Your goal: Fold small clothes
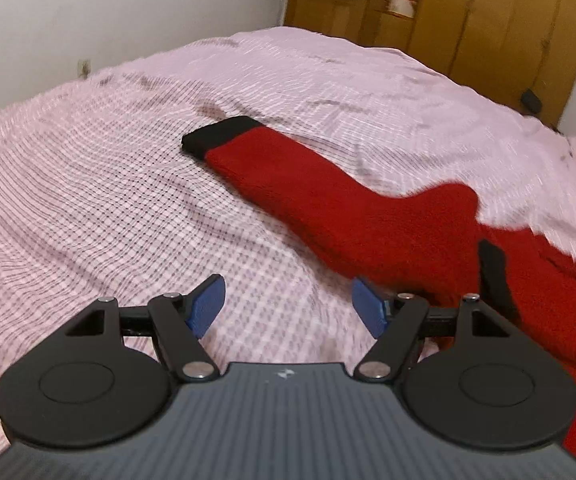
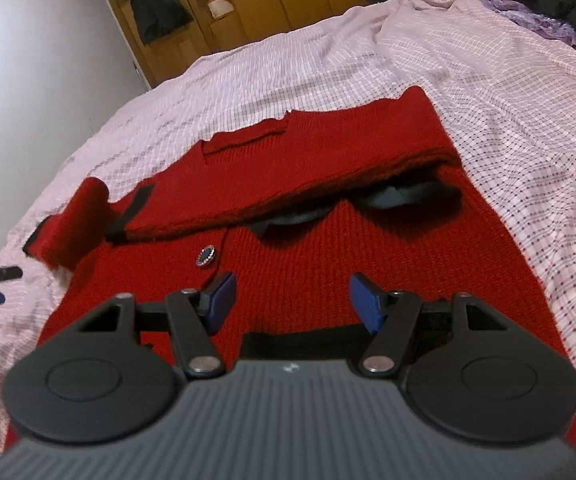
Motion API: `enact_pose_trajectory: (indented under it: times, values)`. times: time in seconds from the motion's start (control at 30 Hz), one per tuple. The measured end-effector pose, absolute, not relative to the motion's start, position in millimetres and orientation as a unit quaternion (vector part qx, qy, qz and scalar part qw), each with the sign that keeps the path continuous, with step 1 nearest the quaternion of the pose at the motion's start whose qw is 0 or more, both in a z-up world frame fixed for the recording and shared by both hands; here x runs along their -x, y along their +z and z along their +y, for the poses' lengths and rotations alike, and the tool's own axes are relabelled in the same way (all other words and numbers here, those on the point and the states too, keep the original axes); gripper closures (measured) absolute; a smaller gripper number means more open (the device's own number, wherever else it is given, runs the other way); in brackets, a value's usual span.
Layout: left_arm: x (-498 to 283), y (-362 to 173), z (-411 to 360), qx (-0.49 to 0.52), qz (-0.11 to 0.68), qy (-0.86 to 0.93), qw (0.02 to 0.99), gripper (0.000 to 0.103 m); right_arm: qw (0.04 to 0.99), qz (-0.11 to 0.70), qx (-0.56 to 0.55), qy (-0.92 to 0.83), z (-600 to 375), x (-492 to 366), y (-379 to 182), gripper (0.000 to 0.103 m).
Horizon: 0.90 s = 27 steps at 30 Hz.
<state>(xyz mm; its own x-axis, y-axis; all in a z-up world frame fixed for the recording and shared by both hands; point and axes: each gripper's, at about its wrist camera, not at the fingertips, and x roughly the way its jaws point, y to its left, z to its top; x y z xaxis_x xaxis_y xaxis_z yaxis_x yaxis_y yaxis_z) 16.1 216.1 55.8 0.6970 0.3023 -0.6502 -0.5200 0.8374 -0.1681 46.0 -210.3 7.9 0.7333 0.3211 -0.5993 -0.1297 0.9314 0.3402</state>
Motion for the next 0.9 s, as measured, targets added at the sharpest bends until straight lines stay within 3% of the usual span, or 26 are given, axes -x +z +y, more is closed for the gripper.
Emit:
enact_pose_trajectory:
  times: [0.63,0.9]
  values:
    - [-117,21,263,0.21,0.33,0.235,0.89,0.027,0.92,0.361,-0.102,0.112,-193,-56,-5,0.036]
    - [-126,15,268,0.21,0.33,0.237,0.889,0.027,0.921,0.36,-0.092,0.118,-188,-57,-7,0.027]
